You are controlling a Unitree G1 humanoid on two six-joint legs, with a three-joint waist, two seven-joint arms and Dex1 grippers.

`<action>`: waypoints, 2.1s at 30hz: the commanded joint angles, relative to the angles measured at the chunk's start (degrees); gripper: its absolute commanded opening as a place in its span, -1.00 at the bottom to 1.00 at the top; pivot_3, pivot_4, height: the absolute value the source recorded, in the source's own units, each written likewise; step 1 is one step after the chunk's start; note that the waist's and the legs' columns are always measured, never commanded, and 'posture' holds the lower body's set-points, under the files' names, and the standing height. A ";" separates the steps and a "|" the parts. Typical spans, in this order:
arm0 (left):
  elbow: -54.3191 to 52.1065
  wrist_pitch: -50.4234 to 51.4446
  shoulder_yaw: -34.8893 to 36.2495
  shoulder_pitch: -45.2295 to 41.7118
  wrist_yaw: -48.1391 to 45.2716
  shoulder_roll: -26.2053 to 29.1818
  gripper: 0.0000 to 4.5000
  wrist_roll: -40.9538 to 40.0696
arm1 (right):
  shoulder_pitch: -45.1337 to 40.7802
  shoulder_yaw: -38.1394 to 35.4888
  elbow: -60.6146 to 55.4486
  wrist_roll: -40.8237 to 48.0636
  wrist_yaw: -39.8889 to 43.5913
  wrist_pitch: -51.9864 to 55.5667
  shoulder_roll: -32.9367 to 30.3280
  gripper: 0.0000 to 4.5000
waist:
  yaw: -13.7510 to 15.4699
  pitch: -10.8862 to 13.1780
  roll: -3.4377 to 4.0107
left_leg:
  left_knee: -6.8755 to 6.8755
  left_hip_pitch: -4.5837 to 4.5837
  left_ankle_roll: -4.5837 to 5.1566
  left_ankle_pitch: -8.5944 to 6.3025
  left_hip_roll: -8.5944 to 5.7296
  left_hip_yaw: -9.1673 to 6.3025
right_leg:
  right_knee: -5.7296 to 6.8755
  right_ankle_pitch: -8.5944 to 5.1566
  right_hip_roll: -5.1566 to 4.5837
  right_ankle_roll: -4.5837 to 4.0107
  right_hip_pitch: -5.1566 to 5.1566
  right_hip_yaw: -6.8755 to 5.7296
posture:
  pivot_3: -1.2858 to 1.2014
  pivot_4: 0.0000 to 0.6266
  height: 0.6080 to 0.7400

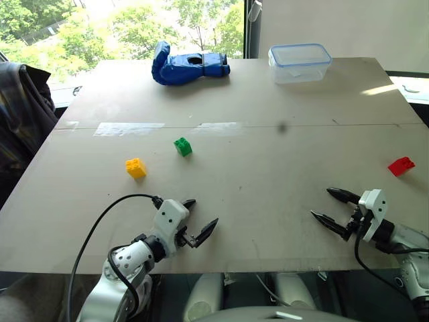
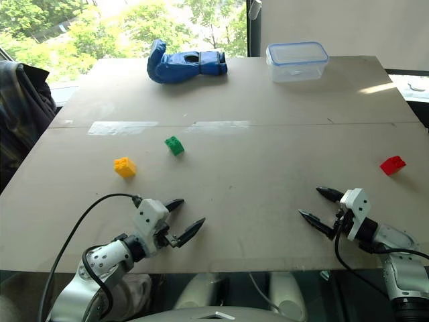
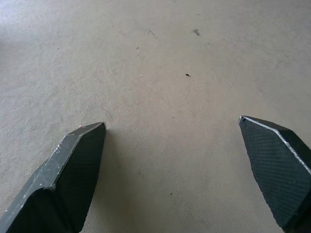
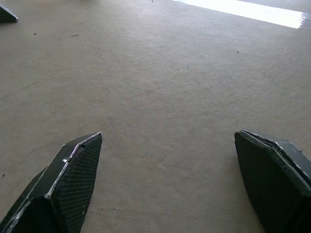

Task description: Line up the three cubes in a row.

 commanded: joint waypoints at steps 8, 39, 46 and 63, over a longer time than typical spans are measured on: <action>0.32 -1.00 -1.06 0.28 -2.14 -0.42 0.99 -0.92 | 1.28 -1.44 -1.67 -0.12 -1.88 -0.38 -0.83 1.00 | 0.06 0.00 -0.01 | 0.00 -0.02 0.00 0.00 -0.01 0.00 | -0.03 0.00 -0.01 0.00 0.00 0.00 | 0.03 -0.52 1.00; -6.69 17.46 -6.64 -29.05 -15.17 5.46 0.99 -15.42 | 4.43 -20.10 -1.05 0.88 -23.27 5.83 -1.25 1.00 | -0.08 0.03 0.01 | 0.00 -0.09 0.01 0.00 -0.13 -0.06 | -0.02 0.01 0.02 0.01 -0.01 -0.08 | 0.03 -0.52 1.00; -8.46 25.85 -4.85 -38.28 -15.28 8.00 0.99 -22.36 | -5.96 -21.04 11.47 1.56 -23.63 8.82 -5.27 1.00 | -0.57 0.06 0.04 | -0.15 -0.01 0.01 0.01 -0.12 0.18 | -0.01 0.01 0.11 0.01 -0.08 0.18 | 0.03 -0.52 1.00; -10.10 31.50 -4.14 -46.92 -12.22 9.60 0.99 -26.53 | -28.92 -16.03 46.49 -2.83 -13.17 0.56 -11.52 1.00 | -0.47 0.10 -0.02 | -0.16 -0.05 -0.13 0.09 -0.14 0.22 | 0.00 0.02 0.16 0.02 -0.12 0.24 | 0.03 -0.52 1.00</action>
